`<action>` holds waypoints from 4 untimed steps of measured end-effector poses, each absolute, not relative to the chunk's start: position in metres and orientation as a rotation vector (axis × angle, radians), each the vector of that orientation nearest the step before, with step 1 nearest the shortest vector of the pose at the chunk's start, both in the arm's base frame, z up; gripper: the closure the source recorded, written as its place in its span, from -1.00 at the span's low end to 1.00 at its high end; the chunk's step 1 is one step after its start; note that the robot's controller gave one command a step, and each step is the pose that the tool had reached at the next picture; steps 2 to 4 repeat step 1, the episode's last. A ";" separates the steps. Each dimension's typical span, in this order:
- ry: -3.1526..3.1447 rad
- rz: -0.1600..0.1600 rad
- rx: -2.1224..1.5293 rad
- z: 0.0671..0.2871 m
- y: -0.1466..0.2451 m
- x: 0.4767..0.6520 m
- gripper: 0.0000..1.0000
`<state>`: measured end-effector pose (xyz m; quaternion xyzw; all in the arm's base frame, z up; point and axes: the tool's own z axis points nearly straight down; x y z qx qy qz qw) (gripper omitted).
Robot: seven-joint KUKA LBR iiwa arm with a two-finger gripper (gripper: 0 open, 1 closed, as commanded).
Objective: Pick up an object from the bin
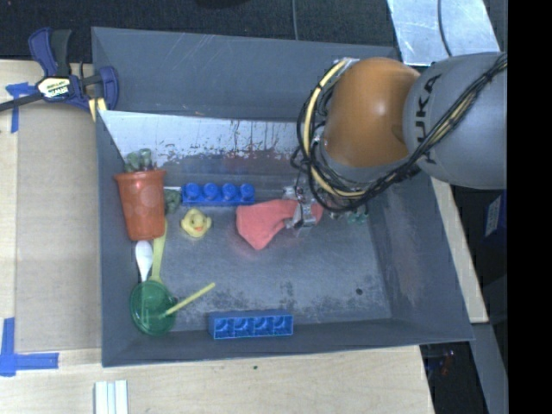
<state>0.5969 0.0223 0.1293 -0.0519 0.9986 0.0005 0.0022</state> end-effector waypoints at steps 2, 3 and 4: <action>3.138 0.002 -0.150 0.204 0.035 0.573 1.00; 3.138 0.002 -0.150 0.204 0.035 0.573 1.00; 3.138 0.002 -0.150 0.204 0.035 0.573 1.00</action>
Offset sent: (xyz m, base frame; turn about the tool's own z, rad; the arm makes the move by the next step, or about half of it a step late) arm -0.0218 -0.0296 -0.0593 -0.6100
